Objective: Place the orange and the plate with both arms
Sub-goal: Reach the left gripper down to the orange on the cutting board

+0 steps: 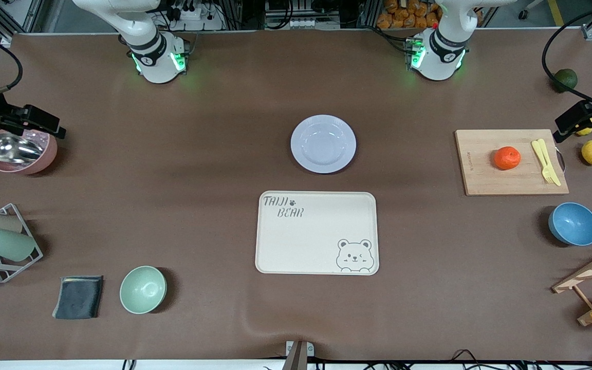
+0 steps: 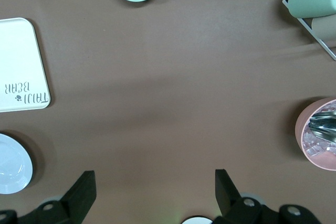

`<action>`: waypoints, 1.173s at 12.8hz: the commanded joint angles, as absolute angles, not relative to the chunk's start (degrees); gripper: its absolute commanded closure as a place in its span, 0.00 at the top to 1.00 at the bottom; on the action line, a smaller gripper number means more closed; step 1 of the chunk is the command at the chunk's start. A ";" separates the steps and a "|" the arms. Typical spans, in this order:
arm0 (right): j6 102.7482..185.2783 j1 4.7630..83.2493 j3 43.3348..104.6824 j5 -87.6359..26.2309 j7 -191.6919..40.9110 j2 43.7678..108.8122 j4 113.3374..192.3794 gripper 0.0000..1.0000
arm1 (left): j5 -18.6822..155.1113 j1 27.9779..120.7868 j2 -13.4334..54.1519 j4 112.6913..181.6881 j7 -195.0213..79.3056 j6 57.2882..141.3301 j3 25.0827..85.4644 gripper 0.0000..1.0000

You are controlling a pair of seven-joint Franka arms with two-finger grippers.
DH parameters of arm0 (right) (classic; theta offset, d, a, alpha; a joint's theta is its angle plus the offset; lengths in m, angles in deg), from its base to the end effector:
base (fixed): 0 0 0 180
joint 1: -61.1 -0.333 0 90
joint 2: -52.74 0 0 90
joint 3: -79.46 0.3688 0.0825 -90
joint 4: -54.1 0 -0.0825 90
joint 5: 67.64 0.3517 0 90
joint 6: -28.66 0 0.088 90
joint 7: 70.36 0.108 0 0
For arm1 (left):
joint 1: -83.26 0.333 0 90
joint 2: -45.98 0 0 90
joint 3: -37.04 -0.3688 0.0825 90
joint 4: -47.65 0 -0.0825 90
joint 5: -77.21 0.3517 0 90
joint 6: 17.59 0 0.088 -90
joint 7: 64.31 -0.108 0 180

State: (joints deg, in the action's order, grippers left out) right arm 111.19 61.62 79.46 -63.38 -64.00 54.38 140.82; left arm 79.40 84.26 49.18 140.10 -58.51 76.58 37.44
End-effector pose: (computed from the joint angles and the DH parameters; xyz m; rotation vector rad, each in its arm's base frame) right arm 0.5188 0.0041 0.6758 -3.0635 0.1751 0.1618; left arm 0.5092 0.0091 0.6929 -3.0992 -0.1715 -0.1359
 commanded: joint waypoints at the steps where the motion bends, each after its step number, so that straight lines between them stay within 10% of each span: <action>1: 111.01 61.72 79.90 -64.65 -63.15 53.18 141.46 1.00 | 78.96 84.23 49.32 139.24 -58.42 74.35 37.74 1.00; 7: 110.92 61.90 79.72 -64.38 -64.12 53.44 141.55 1.00 | 79.67 85.62 46.16 144.48 -58.68 77.92 37.56 1.00; 15: 110.83 61.81 79.72 -61.75 -63.51 54.49 142.25 1.00 | 79.76 94.24 49.50 176.11 -61.14 104.46 37.65 1.00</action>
